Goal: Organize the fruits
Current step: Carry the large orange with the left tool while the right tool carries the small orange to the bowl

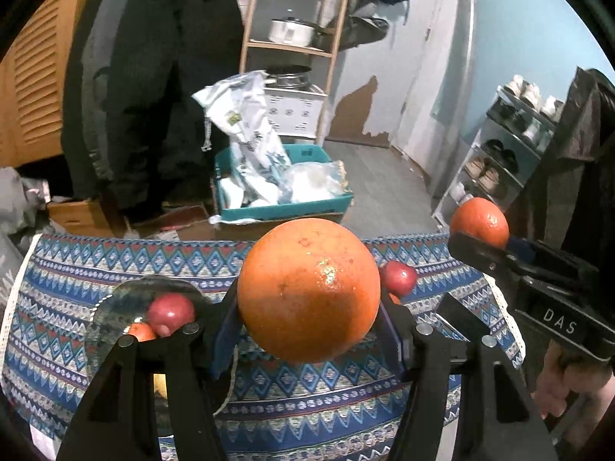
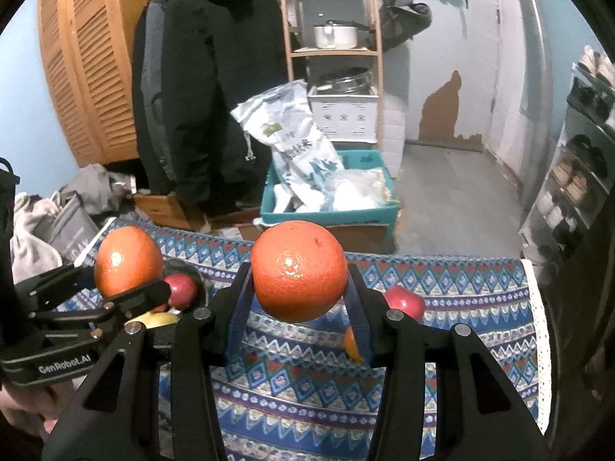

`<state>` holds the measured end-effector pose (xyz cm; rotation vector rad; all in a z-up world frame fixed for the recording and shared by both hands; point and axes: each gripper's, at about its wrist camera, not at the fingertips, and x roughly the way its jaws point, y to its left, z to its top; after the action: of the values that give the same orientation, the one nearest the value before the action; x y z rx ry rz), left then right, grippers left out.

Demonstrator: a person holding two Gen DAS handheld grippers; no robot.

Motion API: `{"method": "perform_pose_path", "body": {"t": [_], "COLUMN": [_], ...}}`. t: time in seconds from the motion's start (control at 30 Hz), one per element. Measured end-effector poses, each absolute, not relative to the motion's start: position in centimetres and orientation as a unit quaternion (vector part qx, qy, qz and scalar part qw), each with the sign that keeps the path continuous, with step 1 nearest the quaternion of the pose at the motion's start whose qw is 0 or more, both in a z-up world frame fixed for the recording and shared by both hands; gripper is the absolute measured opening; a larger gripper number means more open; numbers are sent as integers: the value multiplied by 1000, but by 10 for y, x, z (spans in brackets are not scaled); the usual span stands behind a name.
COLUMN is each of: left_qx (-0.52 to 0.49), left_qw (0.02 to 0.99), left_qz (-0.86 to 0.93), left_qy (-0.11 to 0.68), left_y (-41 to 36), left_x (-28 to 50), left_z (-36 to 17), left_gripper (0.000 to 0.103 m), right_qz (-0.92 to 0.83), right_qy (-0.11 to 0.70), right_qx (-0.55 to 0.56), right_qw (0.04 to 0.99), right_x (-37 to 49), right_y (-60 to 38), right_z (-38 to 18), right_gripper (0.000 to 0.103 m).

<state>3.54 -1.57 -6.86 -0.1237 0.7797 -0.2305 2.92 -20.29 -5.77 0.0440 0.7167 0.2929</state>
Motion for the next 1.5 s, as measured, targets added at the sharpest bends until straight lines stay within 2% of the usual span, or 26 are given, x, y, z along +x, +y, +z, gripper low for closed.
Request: {"method": "perform_pose_path", "body": {"t": [0.87, 1.5], "left_qx": [-129, -148], "left_qw": [903, 854], "left_qz": [-3, 55], "left_qy": [409, 497], "left_y": [117, 173], "left_x": [42, 58], "left_z": [-102, -191], "left_gripper": [64, 64], "right_qz": [227, 259], "right_qy": [393, 476], "right_qx": [-11, -62], "right_qw": [891, 838], "right_x": [73, 99], "right_y": [-78, 2], "right_z": [-88, -170], "right_gripper": [46, 46]}}
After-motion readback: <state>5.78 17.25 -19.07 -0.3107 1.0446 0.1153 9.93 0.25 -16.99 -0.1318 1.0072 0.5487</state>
